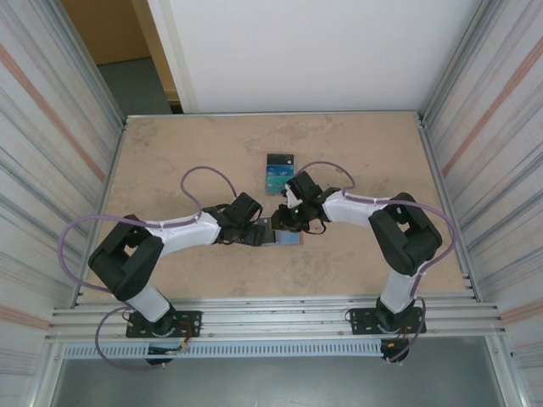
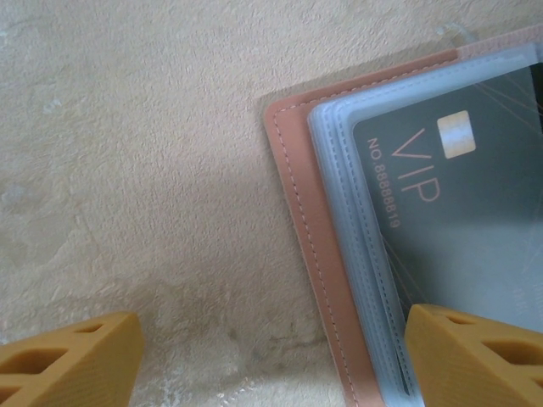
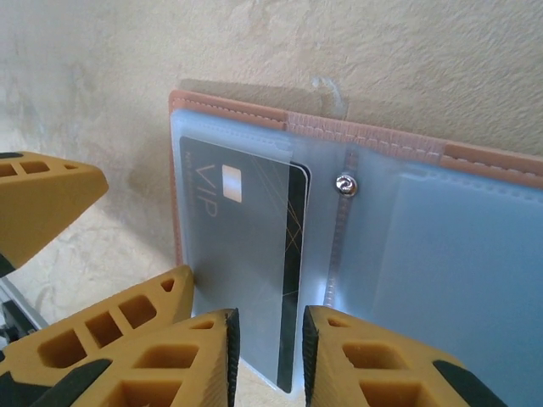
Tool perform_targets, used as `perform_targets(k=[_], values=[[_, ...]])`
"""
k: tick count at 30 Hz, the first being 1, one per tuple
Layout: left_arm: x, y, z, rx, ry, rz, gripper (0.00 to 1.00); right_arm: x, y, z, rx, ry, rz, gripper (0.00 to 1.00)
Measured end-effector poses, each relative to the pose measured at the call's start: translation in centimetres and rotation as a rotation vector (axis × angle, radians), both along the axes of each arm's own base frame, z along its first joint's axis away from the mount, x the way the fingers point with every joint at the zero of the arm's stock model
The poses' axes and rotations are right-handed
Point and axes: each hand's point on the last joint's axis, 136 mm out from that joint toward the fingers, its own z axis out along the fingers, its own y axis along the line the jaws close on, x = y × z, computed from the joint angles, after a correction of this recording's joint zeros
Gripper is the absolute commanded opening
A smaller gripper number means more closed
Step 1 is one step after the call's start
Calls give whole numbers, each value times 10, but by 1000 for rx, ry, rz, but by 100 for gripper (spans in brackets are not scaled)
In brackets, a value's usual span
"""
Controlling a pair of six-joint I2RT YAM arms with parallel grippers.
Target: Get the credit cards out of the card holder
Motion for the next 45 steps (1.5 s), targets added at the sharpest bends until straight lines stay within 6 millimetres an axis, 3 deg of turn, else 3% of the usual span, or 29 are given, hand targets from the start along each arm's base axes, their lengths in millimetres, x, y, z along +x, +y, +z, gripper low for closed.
perform_targets(k=[17, 45], values=[[-2, -2, -1, -13, 13, 4, 82, 1, 0, -14, 12, 34, -1, 19], [-1, 1, -1, 5, 35, 15, 83, 5, 0, -12, 169, 83, -19, 7]])
